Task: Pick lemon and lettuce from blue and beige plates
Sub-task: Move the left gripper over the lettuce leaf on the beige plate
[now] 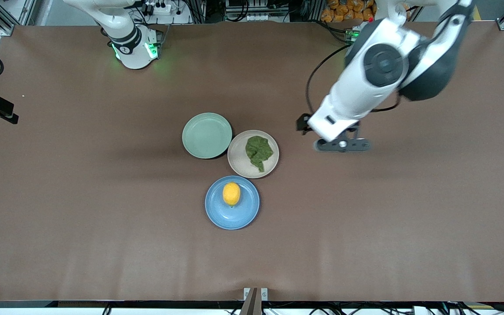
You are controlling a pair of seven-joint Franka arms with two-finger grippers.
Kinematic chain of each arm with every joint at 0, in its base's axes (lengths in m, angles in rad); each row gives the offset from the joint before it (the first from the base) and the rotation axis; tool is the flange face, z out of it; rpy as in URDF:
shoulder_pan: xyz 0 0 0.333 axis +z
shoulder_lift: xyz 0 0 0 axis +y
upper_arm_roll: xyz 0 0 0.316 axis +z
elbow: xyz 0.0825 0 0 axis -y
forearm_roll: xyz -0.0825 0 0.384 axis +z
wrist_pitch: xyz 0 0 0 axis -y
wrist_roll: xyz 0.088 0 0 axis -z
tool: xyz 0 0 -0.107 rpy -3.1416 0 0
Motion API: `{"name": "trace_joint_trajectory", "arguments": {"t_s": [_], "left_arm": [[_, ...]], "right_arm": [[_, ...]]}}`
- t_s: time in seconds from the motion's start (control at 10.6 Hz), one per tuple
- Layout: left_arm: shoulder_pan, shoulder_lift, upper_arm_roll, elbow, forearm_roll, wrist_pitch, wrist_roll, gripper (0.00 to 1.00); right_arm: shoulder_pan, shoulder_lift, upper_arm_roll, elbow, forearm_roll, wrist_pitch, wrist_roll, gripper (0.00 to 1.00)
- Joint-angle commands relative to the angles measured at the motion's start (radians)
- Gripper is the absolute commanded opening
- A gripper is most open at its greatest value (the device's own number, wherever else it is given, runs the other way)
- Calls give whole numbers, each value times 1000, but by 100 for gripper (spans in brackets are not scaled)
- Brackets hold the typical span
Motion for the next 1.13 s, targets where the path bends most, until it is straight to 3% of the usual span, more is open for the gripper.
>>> {"name": "trace_joint_trajectory", "arguments": {"t_s": [0.0, 0.66, 1.03], "left_arm": [[-65, 99, 4, 23, 52, 101, -121, 100], [-185, 293, 15, 24, 168, 304, -376, 100], [-286, 357, 85, 24, 191, 398, -425, 100]], "right_arm": [[-15, -6, 16, -4, 14, -1, 6, 100], [-9, 14, 64, -5, 15, 11, 209, 100], [-6, 62, 139, -5, 15, 77, 363, 100]]}}
